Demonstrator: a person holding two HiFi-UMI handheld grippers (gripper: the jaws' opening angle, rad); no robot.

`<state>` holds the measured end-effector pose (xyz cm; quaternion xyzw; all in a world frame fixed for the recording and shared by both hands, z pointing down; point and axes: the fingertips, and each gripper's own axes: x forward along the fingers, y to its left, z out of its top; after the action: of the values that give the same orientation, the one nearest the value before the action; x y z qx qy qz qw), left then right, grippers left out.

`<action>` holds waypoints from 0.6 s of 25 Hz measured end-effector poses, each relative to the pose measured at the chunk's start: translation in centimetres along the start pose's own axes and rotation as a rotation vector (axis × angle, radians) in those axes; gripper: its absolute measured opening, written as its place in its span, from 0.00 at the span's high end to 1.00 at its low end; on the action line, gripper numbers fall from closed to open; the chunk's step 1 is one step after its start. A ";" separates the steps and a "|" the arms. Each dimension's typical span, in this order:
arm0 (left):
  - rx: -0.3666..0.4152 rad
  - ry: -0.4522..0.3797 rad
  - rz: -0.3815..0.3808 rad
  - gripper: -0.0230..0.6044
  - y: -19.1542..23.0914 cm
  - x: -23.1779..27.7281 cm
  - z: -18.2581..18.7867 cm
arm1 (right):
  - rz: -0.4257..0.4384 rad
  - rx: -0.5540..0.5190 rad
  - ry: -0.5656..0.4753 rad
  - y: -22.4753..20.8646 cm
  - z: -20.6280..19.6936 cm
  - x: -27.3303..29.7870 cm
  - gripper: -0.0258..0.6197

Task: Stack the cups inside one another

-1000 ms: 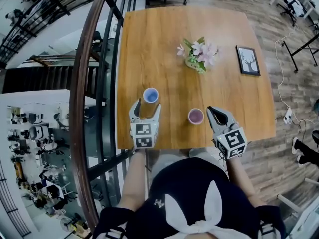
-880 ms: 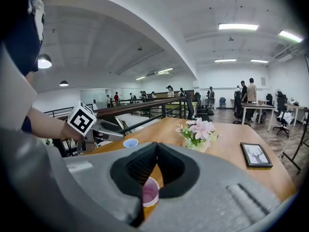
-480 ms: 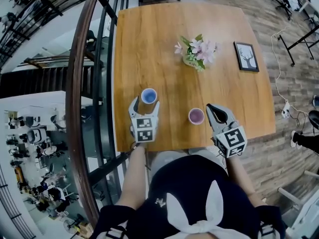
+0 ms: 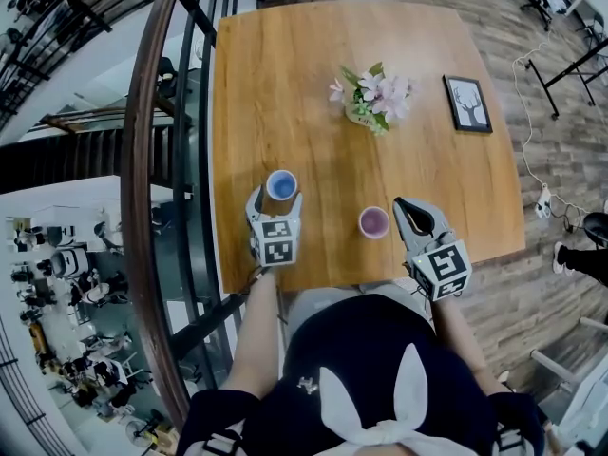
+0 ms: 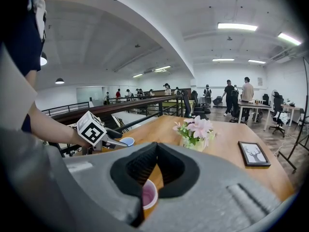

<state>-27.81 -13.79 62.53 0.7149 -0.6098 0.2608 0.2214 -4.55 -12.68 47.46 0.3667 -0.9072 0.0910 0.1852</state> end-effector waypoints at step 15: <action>-0.033 0.060 -0.046 0.40 -0.1 1.2 -0.3 | 0.011 0.003 0.015 -0.2 -0.7 0.9 0.96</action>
<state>-27.58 -14.54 63.52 0.7168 -0.5905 0.2668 0.2573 -4.83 -13.16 48.43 0.3613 -0.9077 0.0960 0.1909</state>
